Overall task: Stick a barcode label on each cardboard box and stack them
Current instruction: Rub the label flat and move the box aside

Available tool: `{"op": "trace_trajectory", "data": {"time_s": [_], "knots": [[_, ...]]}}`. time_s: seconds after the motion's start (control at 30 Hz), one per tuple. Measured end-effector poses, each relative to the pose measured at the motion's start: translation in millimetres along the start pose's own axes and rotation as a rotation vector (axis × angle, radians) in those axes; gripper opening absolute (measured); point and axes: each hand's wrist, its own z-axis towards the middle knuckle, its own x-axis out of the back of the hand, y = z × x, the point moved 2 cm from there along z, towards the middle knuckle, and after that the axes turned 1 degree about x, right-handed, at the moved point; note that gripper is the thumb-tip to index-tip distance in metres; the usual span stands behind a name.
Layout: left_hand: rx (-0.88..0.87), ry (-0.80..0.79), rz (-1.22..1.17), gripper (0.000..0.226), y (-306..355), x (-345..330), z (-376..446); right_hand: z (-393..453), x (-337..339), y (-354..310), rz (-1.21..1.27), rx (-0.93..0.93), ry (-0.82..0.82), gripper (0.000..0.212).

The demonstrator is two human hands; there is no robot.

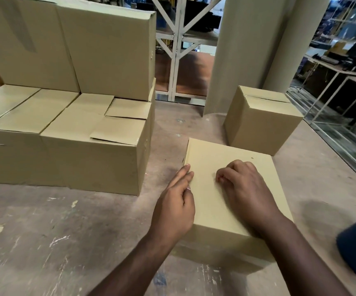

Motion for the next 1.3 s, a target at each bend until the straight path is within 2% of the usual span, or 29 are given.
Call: {"op": "trace_trajectory", "data": {"time_s": [0.1,0.27,0.43,0.63,0.8,0.87,0.93,1.0,1.07,1.17,1.3], "knots": [[0.004,-0.005,0.014,0.047,1.1,0.1,0.4,-8.1,0.7,-1.7,-0.003,0.074,-0.019,0.012],[0.005,-0.024,0.044,0.047,3.6,1.0,1.8,21.1,4.0,15.9,0.058,-0.039,-0.009,0.015],[0.007,-0.01,0.04,0.048,2.7,0.4,0.7,-4.8,7.7,-1.9,-0.005,0.062,-0.019,0.015],[0.002,-0.021,0.033,0.047,1.1,-1.3,2.0,26.5,3.0,11.1,-0.006,-0.046,-0.033,0.017],[0.0,-0.005,0.048,0.048,4.4,2.0,-0.1,-0.2,5.7,-4.1,-0.037,0.005,0.0,0.017],[-0.002,-0.003,0.054,0.048,4.7,2.5,-0.2,-19.0,10.2,-10.7,-0.001,0.023,-0.011,0.024],[-0.007,-0.004,0.071,0.047,5.8,2.0,0.1,-32.5,13.3,-17.3,-0.044,-0.013,-0.192,0.047],[-0.015,-0.01,0.109,0.048,6.5,0.8,0.3,-30.5,14.2,-21.4,-0.211,-0.039,-0.36,0.075],[-0.019,-0.004,0.136,0.048,5.6,0.4,1.1,-16.4,12.9,-22.9,-0.278,-0.06,-0.384,0.089],[-0.017,0.005,0.131,0.049,4.2,0.1,2.1,-4.8,14.7,-34.9,-0.355,-0.044,-0.356,0.088],[-0.017,0.016,0.14,0.05,6.7,0.9,-1.5,-30.4,18.8,-52.1,-0.446,-0.032,-0.349,0.076]]}}
